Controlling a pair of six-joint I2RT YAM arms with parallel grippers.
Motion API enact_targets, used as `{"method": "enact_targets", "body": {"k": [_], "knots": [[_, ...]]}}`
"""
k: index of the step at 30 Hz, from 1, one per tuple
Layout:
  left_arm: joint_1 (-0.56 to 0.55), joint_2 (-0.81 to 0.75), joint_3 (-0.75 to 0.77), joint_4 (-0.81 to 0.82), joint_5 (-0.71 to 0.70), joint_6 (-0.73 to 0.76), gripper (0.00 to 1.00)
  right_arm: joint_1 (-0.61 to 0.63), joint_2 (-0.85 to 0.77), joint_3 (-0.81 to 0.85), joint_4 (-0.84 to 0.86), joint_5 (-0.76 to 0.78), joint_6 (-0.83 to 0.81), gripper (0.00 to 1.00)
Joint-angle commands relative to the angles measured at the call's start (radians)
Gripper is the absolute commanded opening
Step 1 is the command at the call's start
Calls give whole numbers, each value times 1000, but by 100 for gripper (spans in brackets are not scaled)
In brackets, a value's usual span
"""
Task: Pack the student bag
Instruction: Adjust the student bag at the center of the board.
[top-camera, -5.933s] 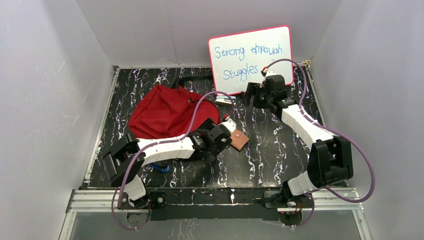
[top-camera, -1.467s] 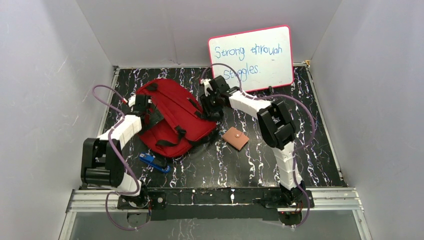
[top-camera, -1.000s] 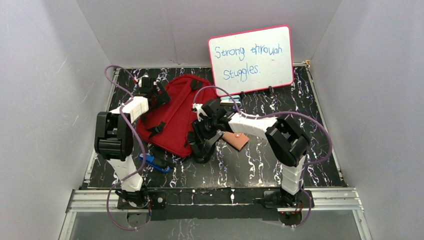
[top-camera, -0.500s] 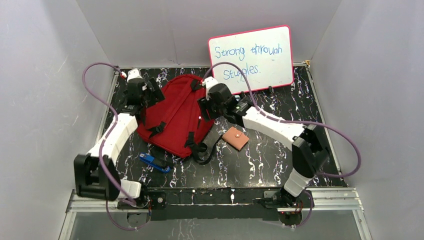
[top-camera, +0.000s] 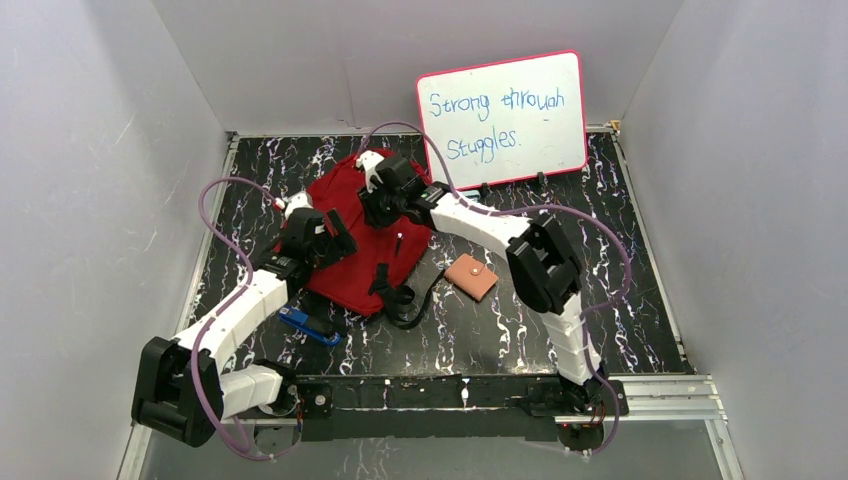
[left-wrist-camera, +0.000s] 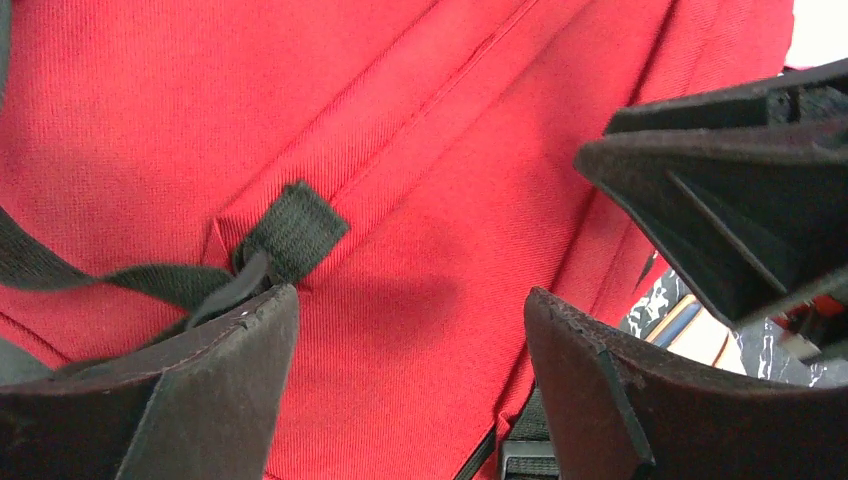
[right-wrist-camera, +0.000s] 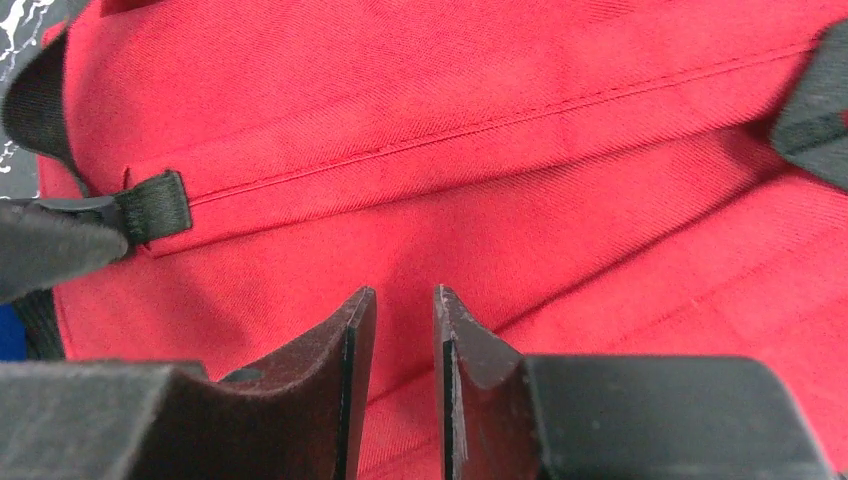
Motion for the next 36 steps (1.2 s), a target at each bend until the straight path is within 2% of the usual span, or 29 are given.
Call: {"method": "enact_targets", "body": {"k": [1, 5, 14, 23, 32, 34, 36], "knots": [[-4, -21, -32, 8, -20, -93, 79, -1, 69, 120, -47, -11, -18, 34], [-4, 21, -40, 21, -23, -95, 79, 0, 110, 162, -168, 83, -21, 30], [-4, 104, -44, 28, -55, -92, 81, -1, 17, 75, -288, 341, -38, 28], [-4, 131, -51, 35, -64, -97, 82, -11, -72, -113, -366, 496, -59, 27], [-4, 153, -43, 40, -61, -92, 83, -81, -198, -247, -334, 488, -43, 29], [-4, 153, -43, 42, -63, -87, 82, -88, -229, -260, -323, 438, -54, 32], [-4, 154, -44, 43, -66, -85, 83, -88, -265, -276, -295, 316, -68, 37]]}}
